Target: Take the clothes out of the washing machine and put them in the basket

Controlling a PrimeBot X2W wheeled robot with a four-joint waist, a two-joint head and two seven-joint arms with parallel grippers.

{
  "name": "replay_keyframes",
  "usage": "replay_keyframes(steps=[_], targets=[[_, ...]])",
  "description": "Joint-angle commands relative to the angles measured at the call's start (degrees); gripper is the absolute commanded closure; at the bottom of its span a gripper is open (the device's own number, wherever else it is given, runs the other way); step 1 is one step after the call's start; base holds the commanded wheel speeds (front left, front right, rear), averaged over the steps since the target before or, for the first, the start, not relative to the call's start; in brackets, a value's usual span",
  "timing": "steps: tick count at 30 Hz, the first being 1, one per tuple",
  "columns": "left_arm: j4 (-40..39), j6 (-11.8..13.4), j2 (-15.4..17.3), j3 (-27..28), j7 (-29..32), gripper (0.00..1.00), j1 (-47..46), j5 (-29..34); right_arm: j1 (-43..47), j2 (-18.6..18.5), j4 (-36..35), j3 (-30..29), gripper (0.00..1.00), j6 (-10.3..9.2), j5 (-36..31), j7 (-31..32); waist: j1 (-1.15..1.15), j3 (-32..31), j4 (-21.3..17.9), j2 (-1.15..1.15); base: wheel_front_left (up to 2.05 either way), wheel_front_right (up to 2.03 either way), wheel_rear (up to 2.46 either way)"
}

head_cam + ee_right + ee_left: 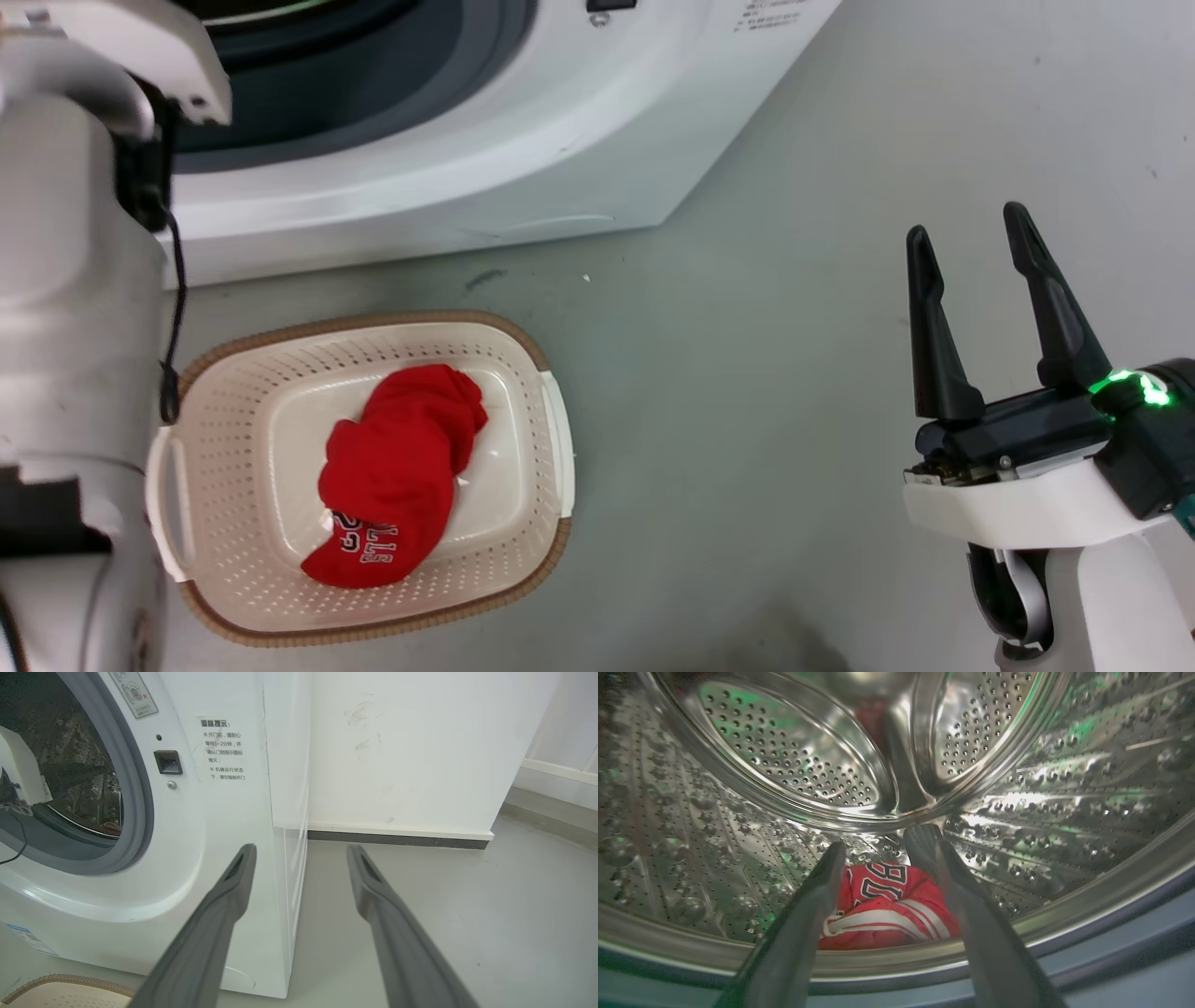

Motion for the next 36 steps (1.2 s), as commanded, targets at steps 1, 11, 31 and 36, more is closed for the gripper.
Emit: replay_keyframes(steps=[1, 11, 31, 36], targets=[[1.5, -0.4, 0.9, -0.4, 1.1, 0.00, -2.4, 0.4, -1.3, 0.1, -0.4, 0.1, 0.00, -0.04, 0.4, -0.1, -0.01, 2.3, -1.5, 0.00, 0.00, 0.00, 0.00], [12.6, -3.3, 5.5, -4.2, 14.2, 0.00, -18.6, 2.7, -3.3, 0.1, -2.2, -0.4, 0.00, -0.04, 1.9, -0.1, -0.01, 8.3, -3.6, 0.00, 0.00, 0.00, 0.00], [21.5, -4.8, 9.2, -8.0, 40.3, 0.00, -36.5, 2.8, -5.9, 0.1, -4.5, -0.8, 0.00, -0.04, 4.7, -0.1, -0.01, 17.1, -6.2, 0.00, 0.00, 0.00, 0.00], [22.2, -4.7, 10.1, -8.7, 42.5, 0.00, -36.6, 2.9, -6.2, 0.1, -4.9, -0.9, 0.00, -0.05, 5.3, -0.1, -0.01, 18.4, -6.4, 0.00, 0.00, 0.00, 0.00]])
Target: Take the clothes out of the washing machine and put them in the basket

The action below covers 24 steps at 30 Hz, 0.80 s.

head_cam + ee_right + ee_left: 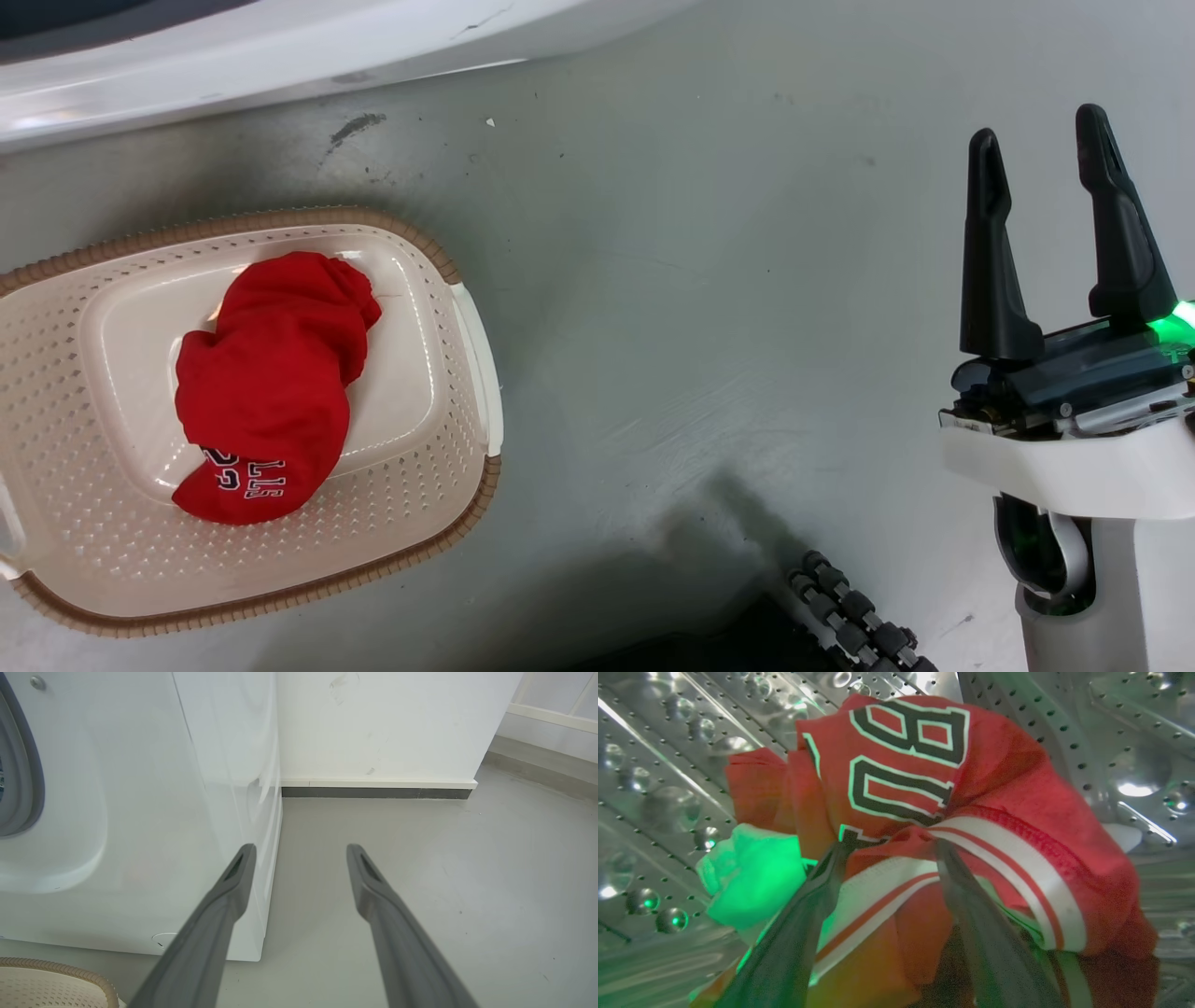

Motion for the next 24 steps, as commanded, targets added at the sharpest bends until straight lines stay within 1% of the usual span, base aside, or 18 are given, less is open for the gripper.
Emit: replay_keyframes(steps=[1, 7, 8, 9, 10, 16, 24], targets=[[0.8, 0.1, 1.1, 0.0, 0.2, 0.00, 0.5, -0.1, -0.9, 0.1, -0.3, -0.1, 0.00, -0.06, 0.1, -0.1, 0.00, 0.2, -0.1, 0.00, 0.00, 0.00, 0.00], [1.1, 0.2, 1.6, -0.7, -0.6, 0.00, 0.5, -0.3, -1.1, 0.1, -0.4, 0.0, 0.00, -0.06, 0.7, -0.1, 0.00, 0.9, -0.3, 0.00, 0.00, 0.00, 0.00], [1.1, 0.2, 1.7, -1.1, -0.9, 0.09, 0.6, 0.0, -1.0, 0.1, -0.4, -0.1, 0.00, -0.06, 0.8, -0.1, 0.00, 1.0, -0.3, 0.00, 0.00, 0.00, 0.00], [1.0, 0.3, 1.8, -1.4, -1.2, 0.75, 0.5, 0.3, -1.0, 0.1, -0.4, -0.1, 0.00, -0.06, 0.9, -0.1, 0.00, 1.0, -0.3, 0.00, 0.00, 0.00, 0.00], [1.1, 0.3, 1.9, -1.5, -1.4, 1.00, 0.4, 0.2, -1.0, 0.1, -0.4, -0.1, 0.00, -0.06, 0.9, -0.1, 0.00, 1.0, -0.4, 0.00, 0.00, 0.00, 0.00], [0.9, 0.1, 2.1, -2.3, -3.7, 1.00, 0.0, -0.2, -1.2, 0.1, -0.2, -0.2, 0.00, -0.06, 1.1, -0.1, 0.00, 1.0, -0.4, 0.00, 0.00, 0.00, 0.00], [-0.5, -0.1, 1.5, -3.2, -11.1, 1.00, -0.1, -0.8, -1.6, 0.1, 0.5, -0.4, 0.00, -0.06, 1.1, -0.1, 0.00, -0.4, -0.1, 0.00, 0.00, 0.00, 0.00]])
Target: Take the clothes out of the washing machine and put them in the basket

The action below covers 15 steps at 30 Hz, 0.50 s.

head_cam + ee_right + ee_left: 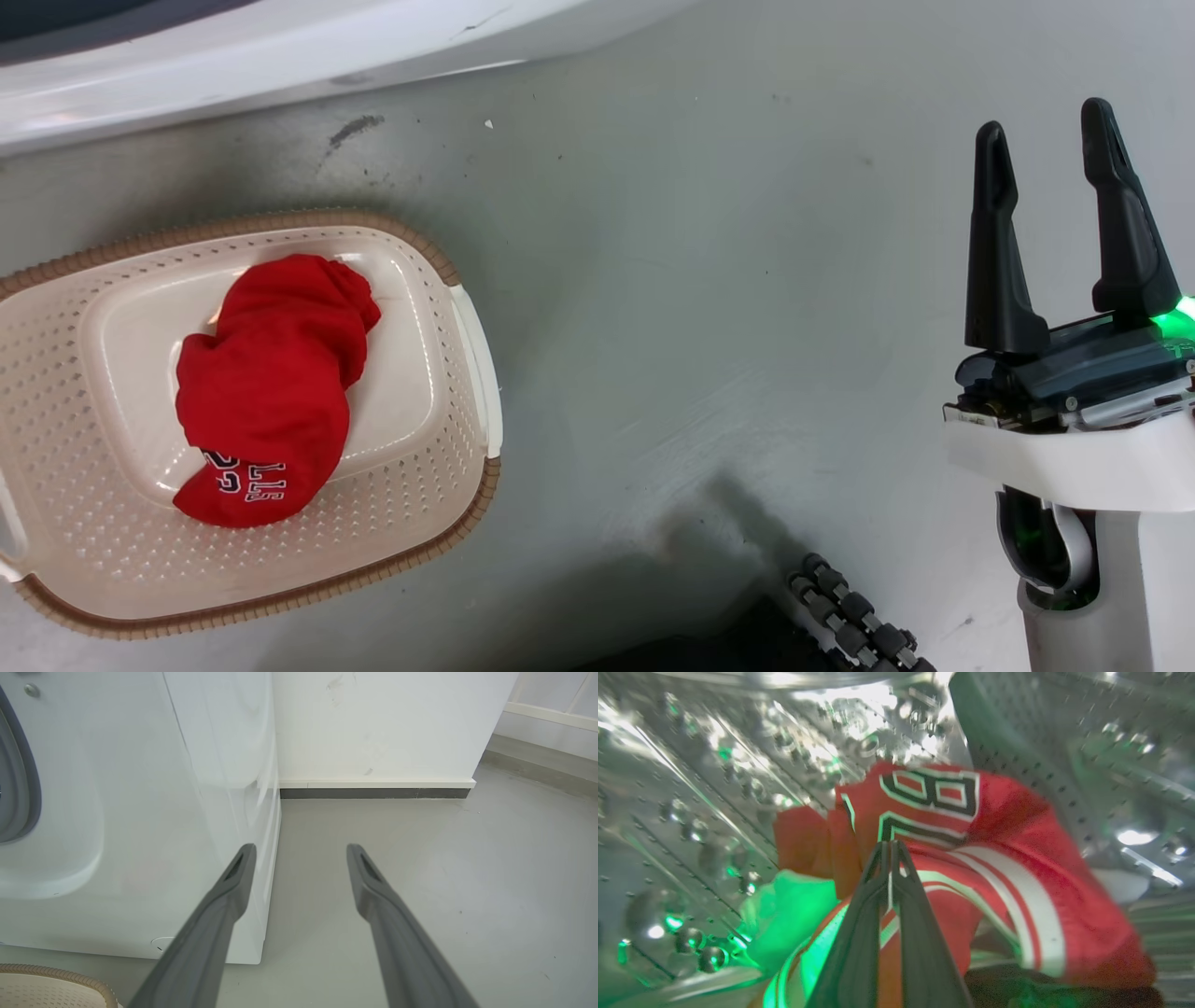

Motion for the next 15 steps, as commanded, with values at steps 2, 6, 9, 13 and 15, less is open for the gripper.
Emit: replay_keyframes(steps=[2, 6, 9, 13, 15], targets=[[0.0, -0.1, -0.2, -0.2, -2.8, 1.00, 1.1, -0.6, -1.0, 0.1, 0.3, 0.1, 0.00, -0.06, -0.1, -0.1, 0.00, -1.3, 0.2, 0.00, 0.00, 0.00, 0.00], [0.3, -0.2, -0.9, -0.3, -6.6, 1.00, 3.1, -1.4, -0.5, 0.1, 0.9, 0.2, 0.00, -0.05, -0.5, -0.1, 0.00, -3.7, 0.4, 0.00, 0.00, 0.00, 0.00], [0.6, -0.3, -1.8, -0.1, -9.3, 1.00, 5.3, -2.6, 0.2, 0.1, 1.4, 0.2, 0.00, -0.06, -0.9, -0.1, 0.00, -5.8, 0.9, 0.00, 0.00, 0.00, 0.00], [0.8, -0.3, -3.1, -0.4, -13.7, 1.00, 8.7, -3.9, 1.3, 0.1, 2.1, 0.2, 0.00, -0.05, -1.8, -0.1, 0.00, -9.0, 1.6, 0.00, 0.00, 0.00, 0.00], [0.9, -0.3, -3.7, -1.0, -15.6, 1.00, 10.5, -4.4, 1.8, 0.1, 2.5, 0.3, 0.00, -0.06, -2.0, -0.1, 0.00, -10.7, 1.9, 0.00, 0.00, 0.00, 0.00]])
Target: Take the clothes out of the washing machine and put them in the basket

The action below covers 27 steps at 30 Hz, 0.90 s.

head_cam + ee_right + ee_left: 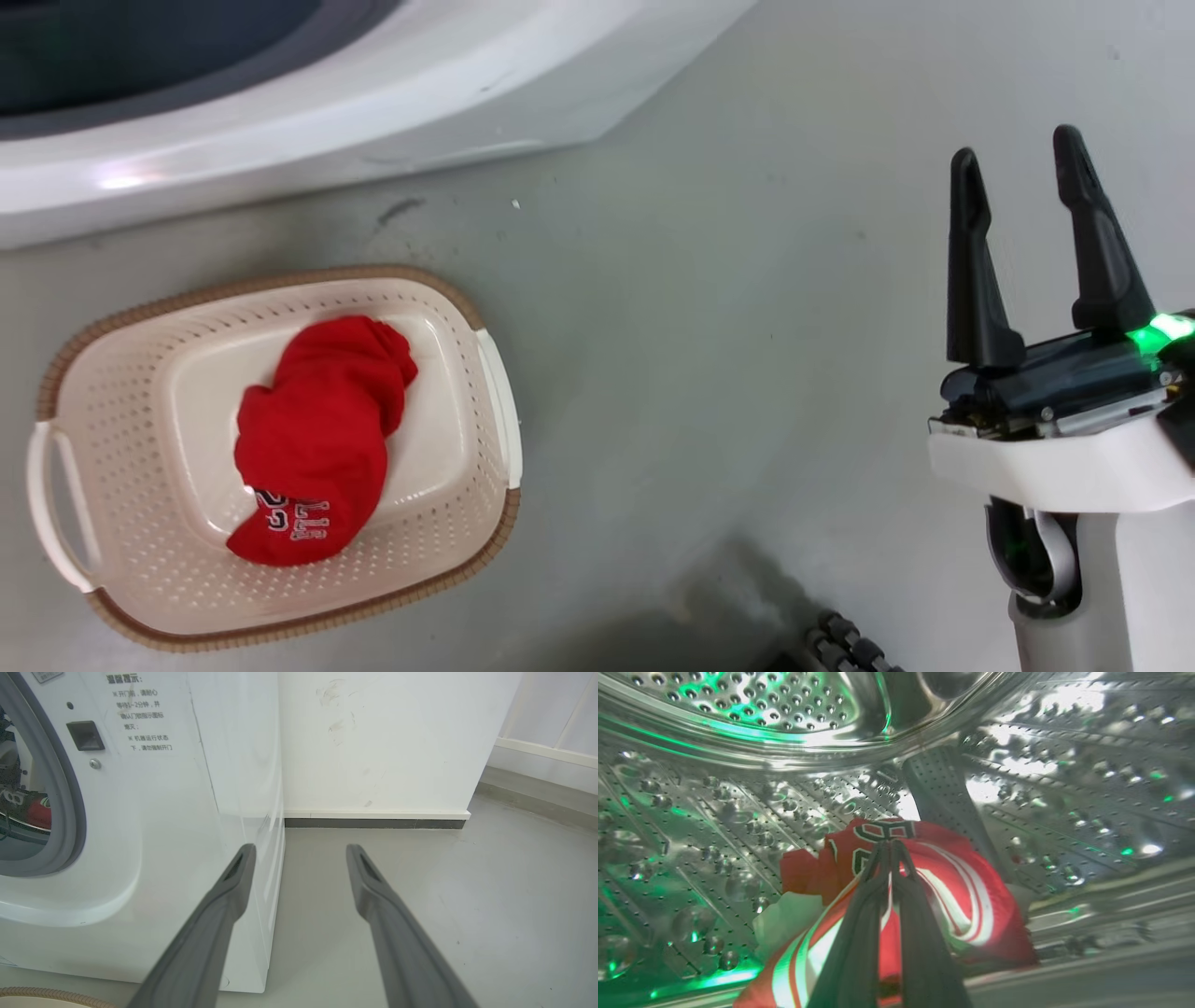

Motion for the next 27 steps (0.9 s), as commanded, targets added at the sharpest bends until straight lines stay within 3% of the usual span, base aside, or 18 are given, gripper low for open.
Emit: replay_keyframes(steps=[1, 15, 27], targets=[[0.1, 0.0, -0.9, -0.6, -2.4, 1.00, 2.7, -0.7, 1.1, 0.1, 0.5, 0.0, 0.00, -0.05, -0.5, -0.1, 0.00, -3.3, 1.0, 0.00, 0.00, 0.00, 0.00], [-2.7, -0.1, -5.0, -7.4, -17.0, 1.00, 21.3, -8.6, 6.5, 0.1, 2.8, 0.4, 0.00, -0.04, -2.9, -0.1, 0.00, -15.9, 3.9, 0.00, 0.00, 0.00, 0.00], [-11.0, -0.1, -6.6, -9.4, -22.8, 1.00, 35.8, -13.8, 12.5, 0.1, 4.5, 0.0, 0.00, -0.04, -4.9, -0.1, 0.00, -26.4, 7.2, 0.00, 0.00, 0.00, 0.00]])
